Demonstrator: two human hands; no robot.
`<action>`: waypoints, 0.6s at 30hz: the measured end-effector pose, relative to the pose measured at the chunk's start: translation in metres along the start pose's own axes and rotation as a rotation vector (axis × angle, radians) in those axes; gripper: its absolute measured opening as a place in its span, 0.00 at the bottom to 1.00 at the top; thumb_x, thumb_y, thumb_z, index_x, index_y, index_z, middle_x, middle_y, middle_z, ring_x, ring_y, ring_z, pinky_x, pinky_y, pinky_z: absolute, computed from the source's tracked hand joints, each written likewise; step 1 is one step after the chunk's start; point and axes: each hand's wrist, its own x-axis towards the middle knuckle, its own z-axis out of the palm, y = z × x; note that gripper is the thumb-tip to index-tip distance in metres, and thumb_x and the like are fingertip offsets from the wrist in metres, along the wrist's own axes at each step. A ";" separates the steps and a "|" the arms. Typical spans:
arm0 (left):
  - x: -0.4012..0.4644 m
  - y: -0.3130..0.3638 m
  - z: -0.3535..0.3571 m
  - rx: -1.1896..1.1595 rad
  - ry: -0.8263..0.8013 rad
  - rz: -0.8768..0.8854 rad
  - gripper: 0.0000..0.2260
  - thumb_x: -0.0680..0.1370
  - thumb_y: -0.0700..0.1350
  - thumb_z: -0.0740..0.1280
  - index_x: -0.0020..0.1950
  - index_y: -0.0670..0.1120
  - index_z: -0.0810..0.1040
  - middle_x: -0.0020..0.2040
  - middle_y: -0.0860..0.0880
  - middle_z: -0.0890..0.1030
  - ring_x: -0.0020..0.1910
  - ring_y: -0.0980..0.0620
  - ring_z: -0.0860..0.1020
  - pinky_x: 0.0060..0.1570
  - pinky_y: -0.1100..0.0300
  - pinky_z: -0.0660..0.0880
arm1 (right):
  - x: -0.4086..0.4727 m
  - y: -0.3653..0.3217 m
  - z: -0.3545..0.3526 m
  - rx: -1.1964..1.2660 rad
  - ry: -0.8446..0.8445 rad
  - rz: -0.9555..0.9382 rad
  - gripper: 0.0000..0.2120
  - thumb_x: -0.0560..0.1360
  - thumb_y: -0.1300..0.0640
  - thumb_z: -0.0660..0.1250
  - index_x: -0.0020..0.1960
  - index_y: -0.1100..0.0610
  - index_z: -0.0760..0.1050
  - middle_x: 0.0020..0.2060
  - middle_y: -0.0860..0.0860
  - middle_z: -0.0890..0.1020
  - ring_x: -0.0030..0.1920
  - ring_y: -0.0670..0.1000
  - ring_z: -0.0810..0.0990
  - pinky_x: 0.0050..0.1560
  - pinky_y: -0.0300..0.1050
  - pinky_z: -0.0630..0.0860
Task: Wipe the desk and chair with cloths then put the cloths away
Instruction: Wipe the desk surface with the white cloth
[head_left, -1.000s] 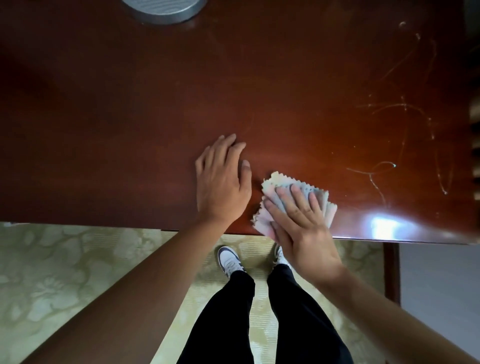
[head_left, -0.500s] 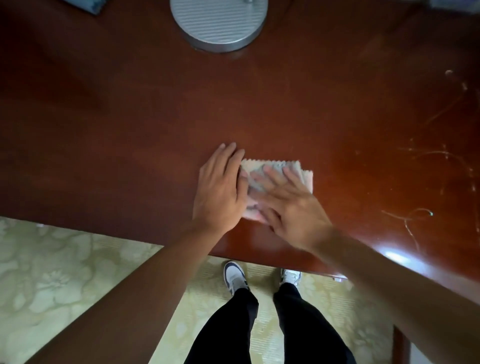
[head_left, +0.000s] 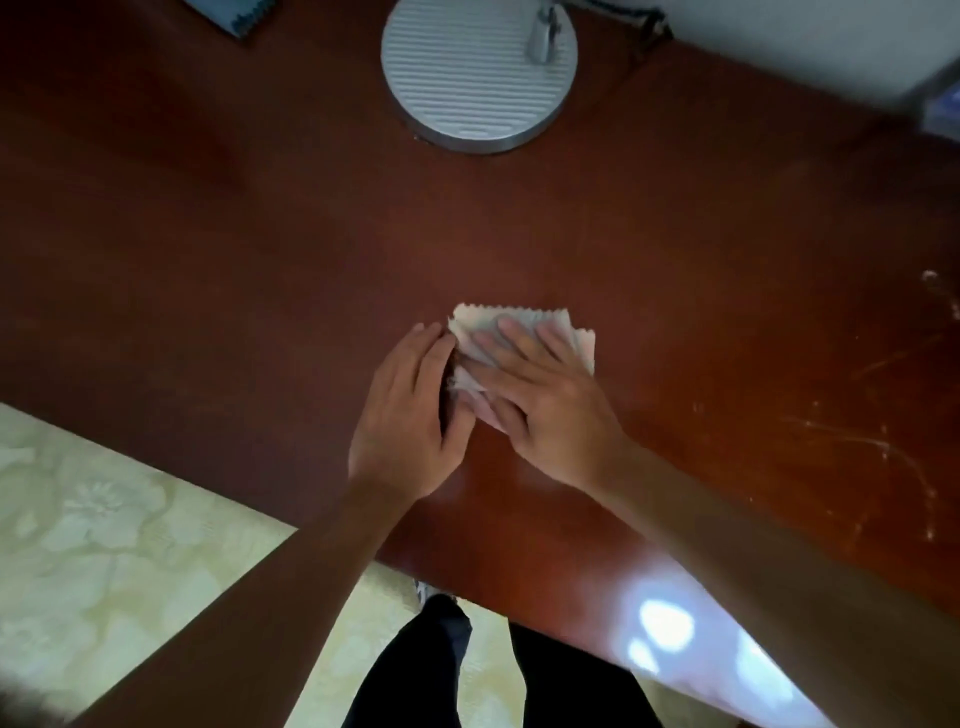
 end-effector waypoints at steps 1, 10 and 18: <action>0.000 0.002 -0.001 0.030 0.010 -0.001 0.21 0.80 0.47 0.61 0.70 0.38 0.72 0.70 0.41 0.73 0.72 0.43 0.69 0.72 0.53 0.65 | 0.005 0.017 -0.008 0.009 -0.028 -0.043 0.16 0.82 0.54 0.59 0.67 0.51 0.77 0.69 0.50 0.75 0.74 0.54 0.68 0.76 0.55 0.56; 0.005 0.007 0.001 0.083 0.105 -0.230 0.21 0.79 0.46 0.61 0.70 0.38 0.71 0.69 0.40 0.73 0.70 0.41 0.70 0.70 0.48 0.66 | 0.114 0.063 -0.023 -0.071 0.065 0.077 0.20 0.79 0.53 0.57 0.68 0.52 0.75 0.68 0.53 0.76 0.71 0.59 0.69 0.71 0.60 0.62; 0.005 0.006 -0.001 0.004 0.154 -0.296 0.25 0.73 0.44 0.62 0.69 0.37 0.70 0.64 0.38 0.73 0.63 0.40 0.71 0.65 0.45 0.70 | 0.088 0.007 0.003 -0.025 -0.146 -0.165 0.22 0.79 0.50 0.53 0.69 0.51 0.74 0.67 0.50 0.77 0.73 0.55 0.68 0.73 0.59 0.61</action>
